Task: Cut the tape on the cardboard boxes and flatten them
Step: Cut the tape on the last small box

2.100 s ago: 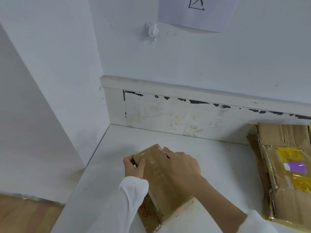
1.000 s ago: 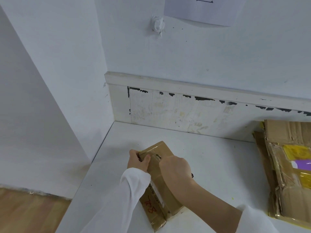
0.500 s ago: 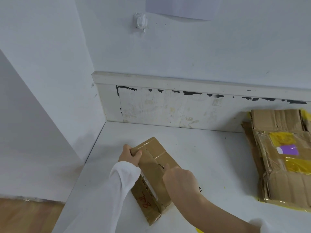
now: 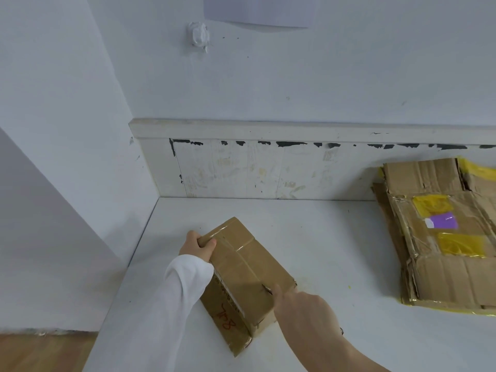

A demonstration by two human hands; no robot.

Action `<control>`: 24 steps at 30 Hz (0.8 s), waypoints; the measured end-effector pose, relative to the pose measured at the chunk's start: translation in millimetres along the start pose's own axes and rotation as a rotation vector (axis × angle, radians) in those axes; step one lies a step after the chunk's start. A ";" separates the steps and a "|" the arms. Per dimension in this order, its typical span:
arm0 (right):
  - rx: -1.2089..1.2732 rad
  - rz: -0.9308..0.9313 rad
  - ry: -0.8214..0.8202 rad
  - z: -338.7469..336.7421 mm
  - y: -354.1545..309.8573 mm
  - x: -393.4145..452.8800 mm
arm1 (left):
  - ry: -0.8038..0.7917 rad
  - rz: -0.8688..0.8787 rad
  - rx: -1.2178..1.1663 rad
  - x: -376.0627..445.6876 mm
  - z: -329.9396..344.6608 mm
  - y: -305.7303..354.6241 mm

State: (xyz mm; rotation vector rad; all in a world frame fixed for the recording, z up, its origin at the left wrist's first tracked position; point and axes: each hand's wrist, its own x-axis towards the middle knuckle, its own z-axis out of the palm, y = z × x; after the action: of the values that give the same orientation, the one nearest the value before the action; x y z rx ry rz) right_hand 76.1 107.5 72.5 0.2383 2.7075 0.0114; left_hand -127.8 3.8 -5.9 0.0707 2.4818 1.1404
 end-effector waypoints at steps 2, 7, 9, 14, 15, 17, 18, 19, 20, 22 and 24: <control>-0.014 -0.010 -0.003 3.4 2.4 -4.0 | 0.004 -0.001 -0.013 -2.1 1.1 0.4; -0.005 -0.006 -0.007 14.8 10.7 -16.4 | 0.001 -0.012 0.018 -5.0 -1.5 2.7; -0.026 -0.038 -0.026 18.7 14.5 -20.8 | -0.004 -0.014 0.027 -7.2 -2.6 2.7; -0.034 -0.037 0.158 27.0 40.9 -31.1 | -0.007 0.001 0.078 -19.1 -8.5 -2.2; -0.073 -0.013 0.200 24.8 48.0 -36.4 | 0.008 0.035 0.107 -25.3 -9.9 -4.3; -0.053 0.003 0.335 33.9 63.8 -39.7 | 0.043 0.155 0.321 -38.6 -9.8 -12.5; -0.031 0.015 0.365 42.4 70.1 -39.2 | 0.055 0.223 0.527 -45.7 -9.2 -16.5; -0.009 0.035 0.380 48.7 77.1 -38.9 | 0.079 0.283 0.742 -53.8 -8.2 -18.7; 0.027 0.064 0.399 50.8 83.7 -39.8 | 0.104 0.332 0.933 -60.1 -6.9 -20.7; 0.108 0.114 0.387 60.5 88.2 -40.1 | 0.172 0.451 1.106 -71.5 -6.5 -17.2; 0.194 0.166 0.396 66.6 88.6 -39.4 | 0.312 0.745 1.063 -74.2 -12.1 -18.0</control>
State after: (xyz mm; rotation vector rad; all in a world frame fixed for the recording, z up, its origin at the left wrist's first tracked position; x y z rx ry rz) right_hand 153.3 186.2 31.8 0.5734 3.0744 -0.1735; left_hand -62.3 -32.6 13.2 1.2571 3.1420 -0.1487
